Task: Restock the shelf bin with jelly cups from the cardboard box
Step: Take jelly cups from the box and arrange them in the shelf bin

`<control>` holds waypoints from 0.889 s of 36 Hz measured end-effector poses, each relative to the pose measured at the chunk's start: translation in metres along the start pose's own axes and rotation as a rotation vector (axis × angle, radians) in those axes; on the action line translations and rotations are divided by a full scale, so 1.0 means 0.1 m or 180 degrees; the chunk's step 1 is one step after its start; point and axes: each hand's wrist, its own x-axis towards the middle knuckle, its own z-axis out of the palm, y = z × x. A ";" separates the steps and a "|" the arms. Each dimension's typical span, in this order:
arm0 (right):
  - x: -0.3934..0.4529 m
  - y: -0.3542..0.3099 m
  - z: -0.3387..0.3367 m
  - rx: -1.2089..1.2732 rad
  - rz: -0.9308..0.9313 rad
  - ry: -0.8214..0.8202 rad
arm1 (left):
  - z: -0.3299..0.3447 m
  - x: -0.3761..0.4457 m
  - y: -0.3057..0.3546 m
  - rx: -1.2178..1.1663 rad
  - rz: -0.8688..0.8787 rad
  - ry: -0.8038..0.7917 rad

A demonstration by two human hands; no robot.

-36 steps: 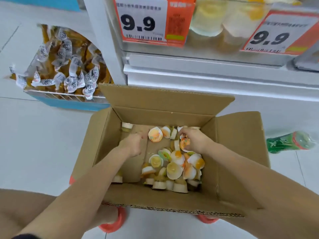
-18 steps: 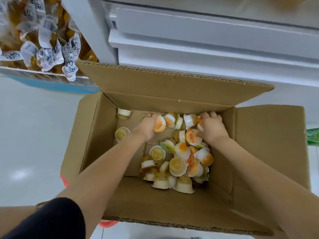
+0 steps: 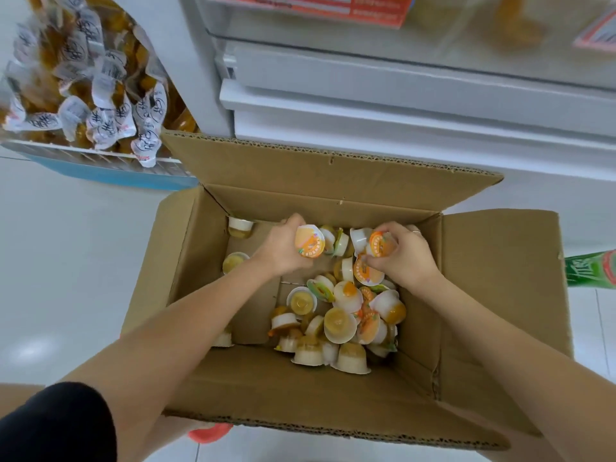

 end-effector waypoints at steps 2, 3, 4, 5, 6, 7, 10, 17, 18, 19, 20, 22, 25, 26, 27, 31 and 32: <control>-0.01 -0.10 -0.11 0.0203 0.0007 -0.0067 | -0.14 -0.09 0.18 -0.0519 -0.0102 0.0115; -0.01 -0.16 -0.17 0.0242 -0.0019 -0.0123 | -0.21 -0.13 0.28 -0.0782 -0.0159 0.0119; -0.02 -0.22 -0.24 0.0249 -0.0041 -0.0177 | -0.30 -0.18 0.37 -0.0970 -0.0195 0.0095; -0.05 -0.31 -0.33 0.0252 -0.0075 -0.0229 | -0.39 -0.23 0.46 -0.1052 -0.0202 0.0032; -0.10 -0.39 -0.42 0.0245 -0.0144 -0.0278 | -0.48 -0.30 0.55 -0.1118 -0.0186 -0.0073; -0.16 -0.48 -0.51 0.0207 -0.0255 -0.0323 | -0.57 -0.38 0.64 -0.1230 -0.0167 -0.0216; -0.41 -0.75 -0.81 -0.0123 -0.0731 -0.0361 | -0.85 -0.70 0.93 -0.1693 -0.0127 -0.0828; -1.14 -1.22 -1.42 -0.0485 -0.1622 -0.0161 | -1.36 -1.54 1.57 -0.2177 0.0120 -0.0986; -1.25 -1.28 -1.49 -0.0503 -0.1717 -0.0081 | -1.39 -1.65 1.64 -0.2150 0.0190 -0.0927; -1.35 -1.33 -1.55 -0.0528 -0.1838 0.0016 | -1.40 -1.76 1.71 -0.2125 0.0276 -0.0873; -1.44 -1.38 -1.61 -0.0567 -0.1953 0.0110 | -1.41 -1.87 1.78 -0.2163 0.0364 -0.0828; -1.60 -1.43 -1.68 -0.0589 -0.2112 0.0233 | -1.39 -2.04 1.89 -0.2463 0.0443 -0.0762; -1.79 -1.46 -1.74 -0.0441 -0.2243 0.0276 | -1.37 -2.21 2.01 -0.2914 0.0544 -0.0704; -1.83 -1.47 -1.75 -0.0334 -0.2274 0.0286 | -1.36 -2.24 2.04 -0.2958 0.0586 -0.0698; -1.86 -1.47 -1.76 -0.0261 -0.2283 0.0314 | -1.36 -2.26 2.07 -0.2954 0.0626 -0.0701; -1.91 -1.50 -1.80 -0.0317 -0.2175 0.0396 | -1.35 -2.26 2.10 -0.2625 0.0596 -0.0603; -1.92 -1.50 -1.81 -0.0284 -0.2159 0.0409 | -1.35 -2.25 2.10 -0.2533 0.0576 -0.0603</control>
